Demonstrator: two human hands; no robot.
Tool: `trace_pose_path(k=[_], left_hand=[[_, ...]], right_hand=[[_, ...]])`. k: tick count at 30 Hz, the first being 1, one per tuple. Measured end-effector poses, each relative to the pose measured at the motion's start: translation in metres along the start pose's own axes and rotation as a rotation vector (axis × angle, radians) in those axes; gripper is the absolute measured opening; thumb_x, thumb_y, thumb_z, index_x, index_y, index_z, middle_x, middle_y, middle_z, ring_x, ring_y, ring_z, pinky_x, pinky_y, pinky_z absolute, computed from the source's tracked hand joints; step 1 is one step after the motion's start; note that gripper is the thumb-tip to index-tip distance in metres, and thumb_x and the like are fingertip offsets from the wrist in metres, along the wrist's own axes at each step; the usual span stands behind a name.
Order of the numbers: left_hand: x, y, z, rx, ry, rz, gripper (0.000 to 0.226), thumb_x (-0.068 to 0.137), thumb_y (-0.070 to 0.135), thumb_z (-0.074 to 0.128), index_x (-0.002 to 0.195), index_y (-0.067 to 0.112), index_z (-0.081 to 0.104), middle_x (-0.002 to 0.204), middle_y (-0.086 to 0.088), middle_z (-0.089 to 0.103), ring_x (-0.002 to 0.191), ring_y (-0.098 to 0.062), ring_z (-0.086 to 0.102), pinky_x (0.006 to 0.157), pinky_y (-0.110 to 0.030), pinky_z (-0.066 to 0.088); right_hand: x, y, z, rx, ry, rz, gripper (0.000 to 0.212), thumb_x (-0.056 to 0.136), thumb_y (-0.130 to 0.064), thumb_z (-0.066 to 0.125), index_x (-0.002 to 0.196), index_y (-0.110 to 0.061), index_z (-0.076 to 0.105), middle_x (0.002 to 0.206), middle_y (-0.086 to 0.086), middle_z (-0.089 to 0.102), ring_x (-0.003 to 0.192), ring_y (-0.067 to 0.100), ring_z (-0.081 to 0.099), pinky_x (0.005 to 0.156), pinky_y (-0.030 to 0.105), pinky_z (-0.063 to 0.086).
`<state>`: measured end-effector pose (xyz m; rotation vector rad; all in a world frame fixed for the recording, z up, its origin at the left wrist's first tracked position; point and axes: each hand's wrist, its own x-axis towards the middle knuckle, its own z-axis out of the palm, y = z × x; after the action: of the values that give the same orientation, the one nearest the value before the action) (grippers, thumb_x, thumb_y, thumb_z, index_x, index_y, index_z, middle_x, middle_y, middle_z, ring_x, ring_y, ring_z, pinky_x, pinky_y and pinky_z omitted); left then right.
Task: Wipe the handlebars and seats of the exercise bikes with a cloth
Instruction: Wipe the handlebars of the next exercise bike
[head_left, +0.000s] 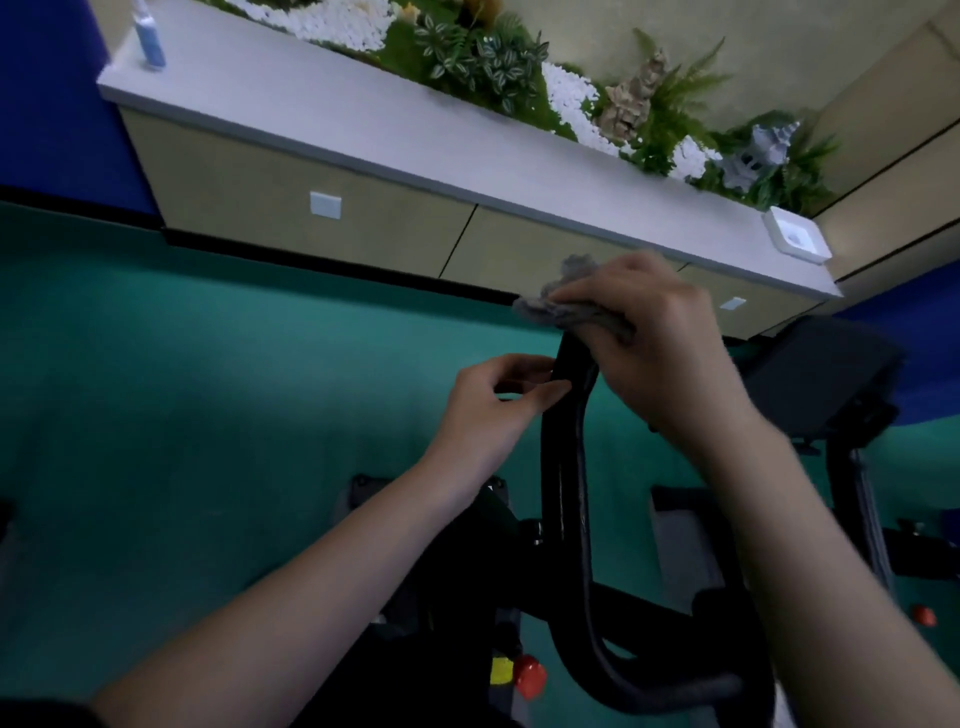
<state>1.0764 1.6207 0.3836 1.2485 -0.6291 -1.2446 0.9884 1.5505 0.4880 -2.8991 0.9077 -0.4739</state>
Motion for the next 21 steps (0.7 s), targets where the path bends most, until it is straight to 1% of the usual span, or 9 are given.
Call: trace_pose_path(k=[2,4,6,8,10,13,15,17,21], left_hand=[[-0.003,-0.001,0.003,-0.076,0.006,-0.017,0.016,0.082,0.016,0.072,0.098,0.013,0.072,0.098,-0.005,0.073,0.096,-0.016,0.065,0.091,-0.027,0.048],[-0.004,-0.003,0.005,-0.104,0.021,-0.004,0.015,0.082,0.015,0.072,0.097,0.015,0.073,0.098,-0.004,0.073,0.097,-0.017,0.065,0.092,-0.027,0.047],[-0.004,-0.006,0.008,-0.143,0.040,-0.007,0.012,0.081,0.015,0.072,0.093,0.019,0.072,0.097,-0.001,0.073,0.096,-0.012,0.065,0.091,-0.022,0.048],[-0.004,-0.009,0.011,-0.219,0.044,-0.013,0.013,0.081,0.012,0.073,0.091,0.020,0.072,0.094,0.002,0.073,0.091,-0.006,0.066,0.084,-0.014,0.048],[-0.004,-0.012,0.013,-0.287,0.053,-0.012,0.017,0.080,0.009,0.073,0.096,0.013,0.072,0.094,0.000,0.073,0.088,-0.005,0.066,0.077,-0.008,0.047],[-0.004,-0.016,0.017,-0.342,0.077,-0.022,0.021,0.078,0.011,0.074,0.099,0.011,0.072,0.096,-0.002,0.074,0.090,-0.007,0.067,0.077,-0.008,0.047],[-0.004,-0.019,0.017,-0.358,0.085,-0.032,0.018,0.078,0.012,0.075,0.096,0.013,0.073,0.094,0.000,0.075,0.090,-0.008,0.068,0.077,-0.008,0.048],[-0.005,-0.021,0.017,-0.362,0.090,-0.037,0.016,0.077,0.013,0.075,0.093,0.015,0.073,0.093,0.000,0.075,0.089,-0.007,0.068,0.075,-0.007,0.048],[-0.007,-0.022,0.016,-0.345,0.084,-0.041,0.015,0.076,0.014,0.076,0.083,0.026,0.072,0.086,0.008,0.074,0.085,-0.002,0.067,0.071,-0.005,0.045]], right_hand=[[0.010,0.005,-0.014,0.024,-0.127,-0.071,0.023,0.076,0.005,0.070,0.097,-0.005,0.074,0.088,0.010,0.067,0.087,0.029,0.063,0.076,0.030,0.047],[0.026,0.007,-0.025,0.012,-0.164,-0.159,0.021,0.079,0.001,0.070,0.098,-0.005,0.073,0.087,0.005,0.064,0.086,0.025,0.061,0.075,0.027,0.044],[0.045,0.006,-0.027,-0.041,-0.223,-0.218,0.019,0.082,-0.003,0.067,0.100,-0.006,0.073,0.087,0.007,0.066,0.088,0.024,0.060,0.076,0.030,0.045],[0.064,0.007,-0.022,-0.122,-0.390,-0.237,0.019,0.086,-0.008,0.063,0.103,-0.010,0.071,0.091,0.011,0.068,0.090,0.026,0.059,0.076,0.030,0.042],[0.078,0.010,-0.015,-0.197,-0.617,-0.217,0.020,0.086,-0.012,0.062,0.104,-0.016,0.070,0.092,0.006,0.069,0.087,0.022,0.058,0.073,0.027,0.039],[0.093,0.011,-0.008,-0.179,-0.918,-0.162,0.017,0.084,-0.018,0.065,0.097,-0.028,0.068,0.081,-0.012,0.065,0.077,0.009,0.057,0.067,0.024,0.041],[0.101,0.012,-0.003,-0.137,-1.057,-0.141,0.013,0.085,-0.018,0.065,0.093,-0.028,0.067,0.084,-0.011,0.067,0.078,0.006,0.059,0.068,0.021,0.045],[0.107,0.014,0.000,-0.080,-1.152,-0.115,0.010,0.087,-0.017,0.065,0.090,-0.026,0.068,0.085,-0.008,0.070,0.078,0.009,0.062,0.071,0.024,0.049],[0.118,0.019,-0.002,0.018,-1.230,-0.045,0.015,0.088,-0.015,0.066,0.084,-0.030,0.068,0.076,-0.016,0.070,0.074,0.003,0.064,0.071,0.022,0.050]])
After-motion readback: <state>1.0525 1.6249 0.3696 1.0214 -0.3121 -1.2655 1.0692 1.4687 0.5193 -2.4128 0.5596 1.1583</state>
